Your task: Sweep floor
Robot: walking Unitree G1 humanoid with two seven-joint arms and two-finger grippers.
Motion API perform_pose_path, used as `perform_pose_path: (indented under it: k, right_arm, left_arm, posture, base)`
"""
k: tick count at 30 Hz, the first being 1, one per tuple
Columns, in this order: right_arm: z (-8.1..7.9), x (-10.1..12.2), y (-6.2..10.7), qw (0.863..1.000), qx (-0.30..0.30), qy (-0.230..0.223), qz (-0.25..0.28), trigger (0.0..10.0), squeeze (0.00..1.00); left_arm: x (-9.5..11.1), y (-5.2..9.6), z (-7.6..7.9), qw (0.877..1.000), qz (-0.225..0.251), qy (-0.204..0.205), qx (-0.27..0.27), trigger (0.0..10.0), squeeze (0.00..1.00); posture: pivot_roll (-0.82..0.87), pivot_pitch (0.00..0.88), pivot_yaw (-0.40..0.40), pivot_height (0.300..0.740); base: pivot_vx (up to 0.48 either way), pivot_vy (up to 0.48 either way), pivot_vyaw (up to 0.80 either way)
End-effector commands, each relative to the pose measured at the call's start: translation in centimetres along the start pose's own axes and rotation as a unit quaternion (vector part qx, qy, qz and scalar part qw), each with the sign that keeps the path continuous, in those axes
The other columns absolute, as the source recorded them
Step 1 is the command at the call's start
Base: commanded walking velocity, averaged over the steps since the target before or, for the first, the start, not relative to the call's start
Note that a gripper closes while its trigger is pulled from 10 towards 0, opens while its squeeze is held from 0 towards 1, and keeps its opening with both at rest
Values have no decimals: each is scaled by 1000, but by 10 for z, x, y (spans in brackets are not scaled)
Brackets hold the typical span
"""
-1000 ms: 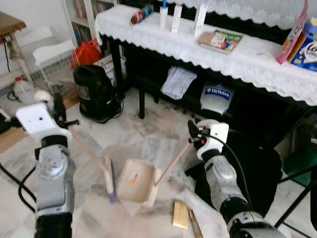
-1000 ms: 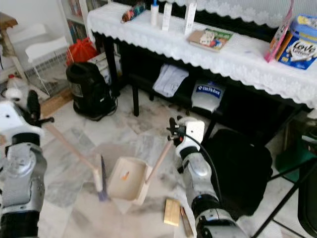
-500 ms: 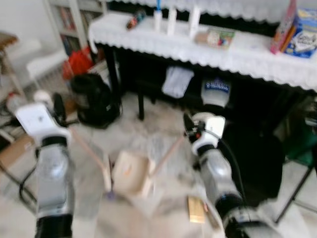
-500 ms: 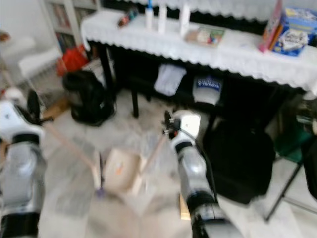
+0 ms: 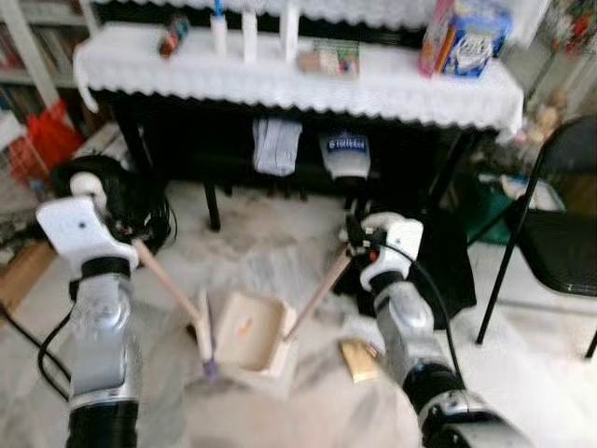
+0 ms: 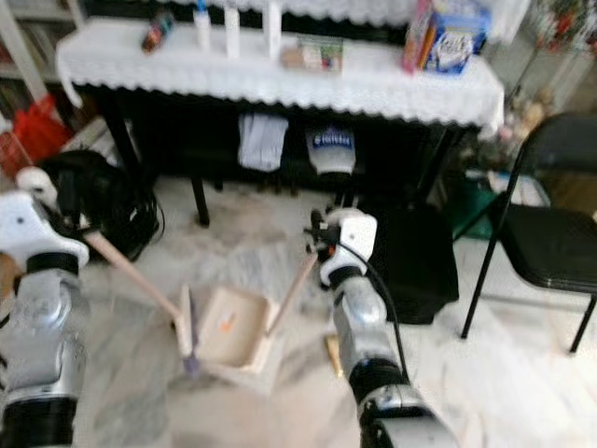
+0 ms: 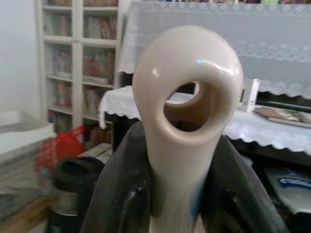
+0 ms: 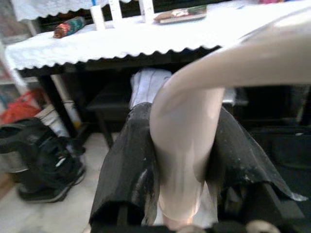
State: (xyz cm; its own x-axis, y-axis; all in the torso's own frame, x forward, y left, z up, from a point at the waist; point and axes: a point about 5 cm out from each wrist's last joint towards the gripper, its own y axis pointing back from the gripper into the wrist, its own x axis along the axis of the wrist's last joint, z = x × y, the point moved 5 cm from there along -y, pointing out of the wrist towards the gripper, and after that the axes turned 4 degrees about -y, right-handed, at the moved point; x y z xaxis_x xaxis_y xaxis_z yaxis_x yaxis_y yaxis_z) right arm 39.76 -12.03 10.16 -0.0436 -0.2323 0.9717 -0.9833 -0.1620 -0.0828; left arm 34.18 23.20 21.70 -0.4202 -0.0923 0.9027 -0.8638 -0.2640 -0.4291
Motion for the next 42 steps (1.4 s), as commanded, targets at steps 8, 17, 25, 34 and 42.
perform_pose_path:
  k: [8, 17, 25, 34, 42]
  right_arm:
    - [-14, 21, -11, 999, 14, -7, 37, 10000, 0]
    - [-13, 23, -11, 999, 11, 2, 44, 10000, 0]
    - [-13, 23, -12, 999, 10, 0, 43, 10000, 0]
    - [-11, 22, -11, 999, 6, 3, 42, 10000, 0]
    - [2, 16, -9, 999, -20, 17, 24, 10000, 0]
  left_arm:
    - [8, -3, -7, 1000, 20, -4, 9, 10000, 0]
    - [4, 0, -5, 1000, 14, -4, 6, 10000, 0]
    - [5, -1, -4, 1000, 15, -5, 4, 10000, 0]
    - [2, -1, -2, 1000, 10, -4, 0, 10000, 0]
    - [1, 0, 1, 1000, 8, -6, -6, 10000, 0]
  posture:
    - [62, 4, -35, 740]
    - [61, 6, -35, 740]
    - [64, 8, -34, 740]
    - [64, 10, -34, 740]
    - [66, 10, -33, 740]
  base:
    - [0, 472, -579]
    - [0, 473, -249]
    - [0, 472, 0]
    - [0, 458, 0]
    - [0, 44, 0]
